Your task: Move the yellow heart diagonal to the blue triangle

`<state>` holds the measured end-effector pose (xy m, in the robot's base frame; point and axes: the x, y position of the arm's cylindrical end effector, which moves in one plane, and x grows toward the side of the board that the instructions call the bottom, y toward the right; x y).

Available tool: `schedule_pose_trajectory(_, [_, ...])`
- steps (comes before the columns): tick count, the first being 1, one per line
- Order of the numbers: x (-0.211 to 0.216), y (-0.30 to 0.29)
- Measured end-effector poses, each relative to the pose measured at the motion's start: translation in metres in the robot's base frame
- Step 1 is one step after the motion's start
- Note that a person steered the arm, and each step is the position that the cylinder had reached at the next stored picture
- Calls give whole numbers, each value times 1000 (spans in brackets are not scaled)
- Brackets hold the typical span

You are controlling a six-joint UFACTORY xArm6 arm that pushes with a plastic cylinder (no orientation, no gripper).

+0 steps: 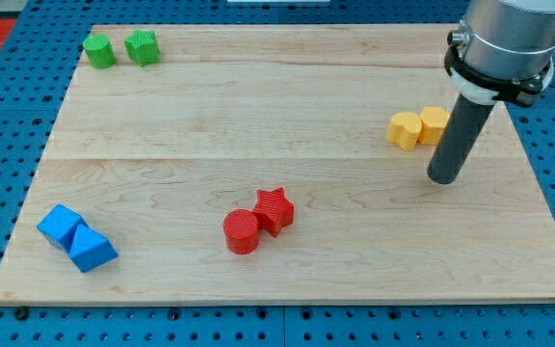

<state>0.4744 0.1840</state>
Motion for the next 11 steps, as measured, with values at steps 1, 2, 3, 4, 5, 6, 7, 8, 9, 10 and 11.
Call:
schedule_pose_trajectory(1, [0,0])
schedule_pose_trajectory(2, [25,-11])
schedule_pose_trajectory(3, [38,-11])
schedule_pose_trajectory(4, [-27,-12])
schedule_pose_trajectory(5, [-70,-30])
schedule_pose_trajectory(6, [-105,-48])
schedule_pose_trajectory(7, [-132,-52])
schedule_pose_trajectory(8, [-159,-39])
schedule_pose_trajectory(9, [-183,-89])
schedule_pose_trajectory(10, [-161,-120])
schedule_pose_trajectory(11, [-157,-246])
